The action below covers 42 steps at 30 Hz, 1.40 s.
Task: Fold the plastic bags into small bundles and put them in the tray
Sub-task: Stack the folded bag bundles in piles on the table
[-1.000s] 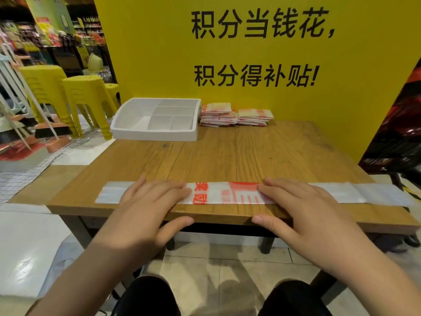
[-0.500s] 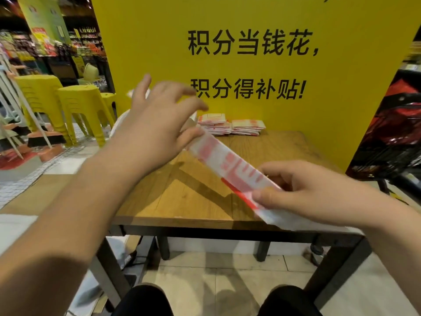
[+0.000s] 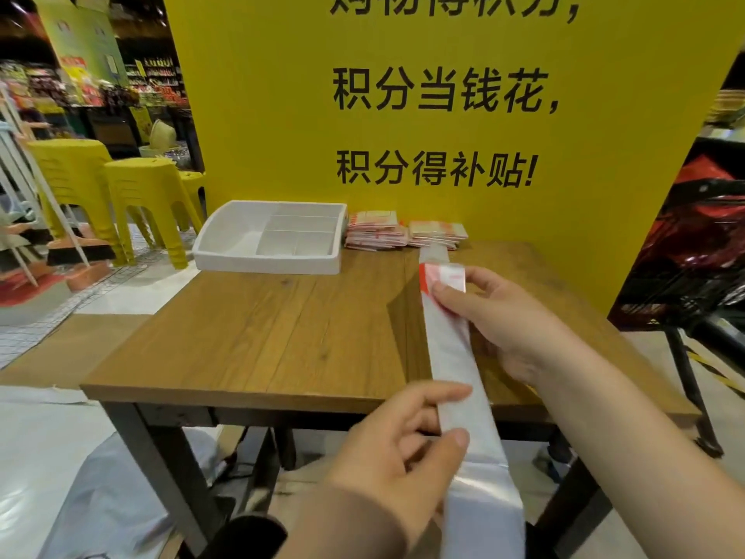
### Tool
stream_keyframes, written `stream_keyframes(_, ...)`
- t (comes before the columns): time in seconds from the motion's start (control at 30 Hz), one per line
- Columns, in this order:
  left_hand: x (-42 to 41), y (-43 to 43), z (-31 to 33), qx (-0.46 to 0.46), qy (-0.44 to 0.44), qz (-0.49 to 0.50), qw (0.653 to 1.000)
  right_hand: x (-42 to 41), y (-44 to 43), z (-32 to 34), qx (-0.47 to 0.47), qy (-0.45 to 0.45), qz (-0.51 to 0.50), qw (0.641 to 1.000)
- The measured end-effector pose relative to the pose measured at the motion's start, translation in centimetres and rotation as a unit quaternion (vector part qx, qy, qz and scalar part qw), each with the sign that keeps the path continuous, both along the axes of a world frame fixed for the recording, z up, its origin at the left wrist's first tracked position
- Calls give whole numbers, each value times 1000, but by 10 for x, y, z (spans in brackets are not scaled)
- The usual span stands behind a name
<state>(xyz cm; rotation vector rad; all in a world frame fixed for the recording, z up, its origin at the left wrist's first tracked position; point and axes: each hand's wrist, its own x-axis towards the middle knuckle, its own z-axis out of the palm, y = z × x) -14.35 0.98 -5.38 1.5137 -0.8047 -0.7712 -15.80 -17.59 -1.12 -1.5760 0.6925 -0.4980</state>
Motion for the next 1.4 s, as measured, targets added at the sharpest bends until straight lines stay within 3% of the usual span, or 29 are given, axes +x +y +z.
stream_keyframes(0.13,-4,7,-10,45,71,6,996,-11,7,-7,-152,147,2,977)
stream_keyframes(0.2,-6,8,-16,47,62,-15,997,-17,9,-11,-180,153,-3,972)
stream_keyframes(0.3,-19,15,-31,51,-45,-8,998,-25,10,-23,-210,124,-25,970)
stream_keyframes(0.37,-26,20,-35,65,-62,-33,995,-28,9,-31,-244,104,-29,964)
stream_keyframes(0.43,-32,18,-31,99,54,-77,991,-30,8,-35,-303,107,-33,946)
stream_keyframes(0.47,-29,25,-36,89,86,-147,981,-31,7,-35,-352,124,-37,927)
stream_keyframes(0.5,-24,26,-36,86,80,-166,979,-32,7,-33,-409,149,-42,899)
stream_keyframes(0.57,-25,28,-48,20,196,-200,960,-39,7,-33,-507,191,-51,839)
stream_keyframes(0.6,-26,25,-47,-12,266,-190,945,-47,9,-33,-530,188,-46,825)
stream_keyframes(0.63,-28,28,-46,0,275,-184,944,-59,13,-33,-537,165,-37,826)
stream_keyframes(0.8,-25,34,-48,2,149,-93,984,-152,60,-49,-448,3,17,894)
stream_keyframes(1.03,-14,28,-42,3,-25,-112,993,-169,99,-102,-275,-45,6,960)
stream_keyframes(1.1,-18,20,-42,27,-34,-110,993,-160,102,-100,-223,-78,-17,972)
stream_keyframes(1.17,-24,23,-47,-22,-40,-52,998,-153,101,-101,-179,-106,-31,978)
stream_keyframes(1.4,-31,12,-51,-29,59,50,997,-133,110,-101,33,-90,-76,993)
